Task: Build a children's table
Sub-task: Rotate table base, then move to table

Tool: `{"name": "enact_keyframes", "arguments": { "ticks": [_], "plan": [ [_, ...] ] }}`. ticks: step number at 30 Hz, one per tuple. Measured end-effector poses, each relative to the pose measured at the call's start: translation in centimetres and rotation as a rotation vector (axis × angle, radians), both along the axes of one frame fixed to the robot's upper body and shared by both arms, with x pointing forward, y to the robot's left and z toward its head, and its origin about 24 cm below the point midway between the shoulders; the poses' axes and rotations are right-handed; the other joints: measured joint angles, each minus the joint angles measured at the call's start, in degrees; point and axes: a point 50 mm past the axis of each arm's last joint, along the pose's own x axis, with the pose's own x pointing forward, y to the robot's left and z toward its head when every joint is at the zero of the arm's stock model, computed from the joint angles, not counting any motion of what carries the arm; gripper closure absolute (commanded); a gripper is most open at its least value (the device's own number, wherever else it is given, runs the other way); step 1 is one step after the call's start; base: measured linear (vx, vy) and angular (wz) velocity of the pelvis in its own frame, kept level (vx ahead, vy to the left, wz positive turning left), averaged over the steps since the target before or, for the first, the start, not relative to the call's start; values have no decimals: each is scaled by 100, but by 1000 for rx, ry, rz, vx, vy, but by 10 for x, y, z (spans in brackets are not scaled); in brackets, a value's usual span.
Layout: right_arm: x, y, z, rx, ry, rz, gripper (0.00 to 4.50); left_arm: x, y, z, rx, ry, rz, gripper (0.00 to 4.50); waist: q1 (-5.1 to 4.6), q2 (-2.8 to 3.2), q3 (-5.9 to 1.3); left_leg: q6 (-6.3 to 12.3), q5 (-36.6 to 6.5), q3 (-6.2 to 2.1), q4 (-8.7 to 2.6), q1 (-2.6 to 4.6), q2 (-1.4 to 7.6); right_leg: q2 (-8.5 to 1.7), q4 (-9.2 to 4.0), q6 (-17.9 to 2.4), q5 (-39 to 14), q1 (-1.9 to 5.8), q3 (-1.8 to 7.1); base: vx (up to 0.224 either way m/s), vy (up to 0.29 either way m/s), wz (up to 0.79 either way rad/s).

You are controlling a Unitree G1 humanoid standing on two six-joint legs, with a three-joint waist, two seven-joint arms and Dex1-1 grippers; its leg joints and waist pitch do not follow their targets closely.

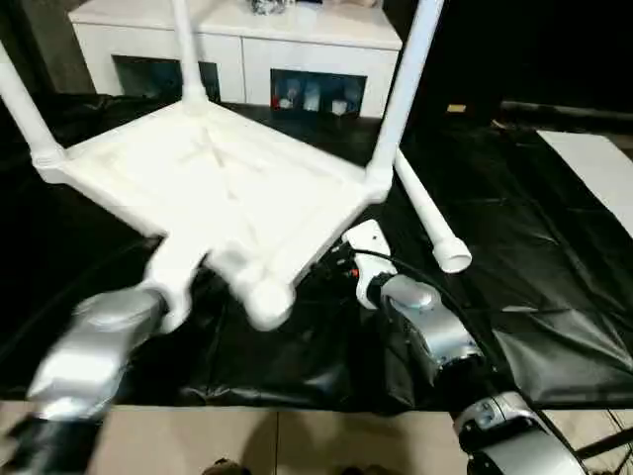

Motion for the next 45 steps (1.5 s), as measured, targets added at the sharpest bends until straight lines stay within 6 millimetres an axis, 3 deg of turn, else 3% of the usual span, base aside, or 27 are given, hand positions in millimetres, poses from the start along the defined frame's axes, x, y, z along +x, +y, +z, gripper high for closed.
{"name": "enact_keyframes", "arguments": {
  "ticks": [6, 9, 15, 17, 19, 20, 21, 22, 23, 24, 25, 26, 28, 29, 31, 32, 33, 34, 35, 36, 37, 38, 39, 41, 43, 44, 45],
  "plan": [
    [9, -30, 22, -36, -74, -128, 66, 17, -23, -4, -10, -57, -40, 318, -44, 79, 37, 3, -2, -15, -6, 7, 0, 1, -133, 2, -1, 40, -40, 0, 0, 0],
    [10, -41, 26, -68, -68, -165, 66, 19, -25, -4, -2, -106, -49, 318, -90, 145, 69, 4, -2, -89, -13, 11, 3, -30, -251, 1, -1, 89, -192, 0, 0, 0],
    [3, -58, 42, -118, -145, -183, 66, 19, -27, 42, -119, -409, 59, 318, -187, 187, 97, 3, -3, -113, -54, 59, 14, -63, -267, 2, -2, 108, -308, 0, 0, 0],
    [-8, -63, 48, -123, -202, -207, 66, 6, -21, 47, -148, -474, 142, 318, -207, 280, 122, 2, -4, -136, -99, 115, 95, -65, -393, 5, -5, 217, -526, 0, 0, 0],
    [-25, -72, 46, -88, -215, -258, 66, -6, -24, 46, -165, -504, 191, 318, 44, 238, 155, -3, -1, -7, -92, 98, 145, -66, 257, -39, -562, 54, -426, 20, -48, 2],
    [-35, -76, 40, -45, -181, -285, 66, -17, -25, 43, -168, -521, 230, 318, 238, 6, 155, -35, -10, 217, -28, 222, 154, -47, 614, 12, -845, -102, -75, 240, -191, 24],
    [-40, -76, 37, -18, -158, -291, 66, -24, -24, 35, -160, -506, 271, 318, 261, -62, 174, -56, -182, 224, 387, 231, 180, 58, 691, 29, -819, -216, 50, 222, -174, 28],
    [-41, -71, 40, 13, -163, -279, 66, -31, -21, 28, -155, -490, 320, 318, 332, 58, 164, 49, -363, 23, 874, 232, 146, 148, 739, 41, -810, -236, 77, 274, -87, 15],
    [-43, -65, 45, 55, -176, -268, 66, -34, -18, 23, -154, -470, 360, 318, 302, 98, 172, 67, -679, -118, 1030, 352, -49, 162, 717, 45, -808, -259, 66, 74, 8, -5],
    [-49, -61, 44, 78, -172, -258, 66, -33, -20, 25, -182, -473, 384, 318, 289, 111, 191, 28, -989, -156, 791, 540, -268, 164, 583, 49, -802, -249, 89, 87, -20, 8],
    [-54, -61, 38, 84, -140, -257, 66, -34, -24, 26, -217, -472, 398, 318, 287, 74, 204, 18, -985, -144, 585, 617, -285, 169, 367, 46, -799, -204, 85, -6, -42, 19],
    [-57, -60, 34, 87, -113, -259, 66, -36, -28, 28, -237, -474, 403, 318, 216, 113, 192, 39, -894, -108, 378, 615, -213, 180, 69, -98, -718, -97, -8, -6, -42, 19],
    [-59, -57, 36, 108, -105, -262, 66, -36, -33, 34, -229, -501, 393, 318, 106, 137, 186, 71, -779, 37, 296, 615, -153, 137, -71, -350, -420, -9, -53, -73, 2, 16],
    [-61, -57, 38, 116, -107, -263, 66, -36, -35, 35, -218, -508, 381, 318, 43, 130, 193, 66, -777, 226, 310, 765, -85, 146, -145, -322, -316, -12, -16, -69, 10, 17],
    [-61, -56, 41, 124, -109, -260, 66, -38, -35, 34, -208, -506, 379, 318, -51, 316, 183, 45, -795, 373, 358, 830, 121, 153, -391, -207, -252, 95, -326, -20, 13, -23],
    [-61, -55, 44, 130, -119, -259, 66, -38, -35, 36, -201, -517, 375, 318, -1, 392, 195, 21, -803, 425, 331, 775, 230, 45, -146, -164, -400, 68, -502, -39, 26, -47],
    [-64, -58, 41, 127, -109, -272, 66, -36, -37, 37, -202, -520, 364, 318, -2, 363, 218, 18, -803, 460, 331, 778, 235, -79, 514, -146, -509, -28, -534, -132, 28, -72],
    [-68, -65, 34, 115, -84, -295, 66, -36, -42, 38, -211, -519, 351, 318, 83, 315, 195, -3, -807, 643, 299, 847, 310, -153, 972, -171, -591, 19, -446, -41, -93, -58],
    [-67, -67, 33, 104, -74, -301, 66, -37, -46, 38, -213, -519, 341, 318, 195, 199, 155, -88, -830, 846, 288, 930, 380, -222, 1250, -177, -822, 202, -271, -41, -93, -58],
    [-65, -66, 37, 108, -87, -293, 66, -37, -46, 38, -208, -520, 342, 318, 237, 47, 77, -188, -834, 945, 306, 923, 340, -234, 1136, -160, -1111, 348, -60, 127, -167, -62],
    [-61, -63, 43, 112, -109, -278, 66, -37, -43, 36, -200, -514, 359, 318, 306, 24, 32, -279, -923, 827, 357, 844, 286, -147, 1091, -28, -1228, 330, 62, 148, -164, -85],
    [-61, -65, 42, 101, -106, -278, 66, -37, -45, 32, -190, -496, 364, 318, 354, 56, 15, 19, -1150, 349, 542, 628, 20, 44, 1011, -97, -1196, 324, 221, 217, -226, -91],
    [-63, -70, 38, 78, -88, -283, 66, -37, -51, 32, -195, -490, 343, 318, 382, 92, -1, 185, -1220, 140, 699, 561, -190, 182, 926, -133, -1187, 406, 387, 143, -143, -52],
    [-63, -77, 33, 38, -64, -285, 66, -36, -56, 35, -199, -503, 329, 318, 350, 128, -47, 435, -1107, -232, 970, 189, -582, 366, 623, -209, -1127, 640, 430, 115, -71, 4],
    [-60, -71, 38, 41, -78, -248, 66, -36, -49, 37, -184, -521, 360, 318, 316, 308, -109, 530, -864, -383, 632, -79, -570, 551, 402, -274, -1092, 809, 281, 166, -43, 1],
    [-59, -68, 39, 44, -79, -230, 66, -36, -48, 38, -180, -524, 366, 318, 300, 503, -150, 555, -453, -439, 306, -109, -440, 671, 305, -282, -1127, 935, 106, 171, -24, 0],
    [-60, -65, 37, 51, -71, -218, 66, -37, -46, 36, -172, -521, 373, 318, 294, 516, -130, 399, -300, -482, 307, -55, -365, 673, 273, -260, -1179, 997, 7, 171, 37, -8]
  ]
}}
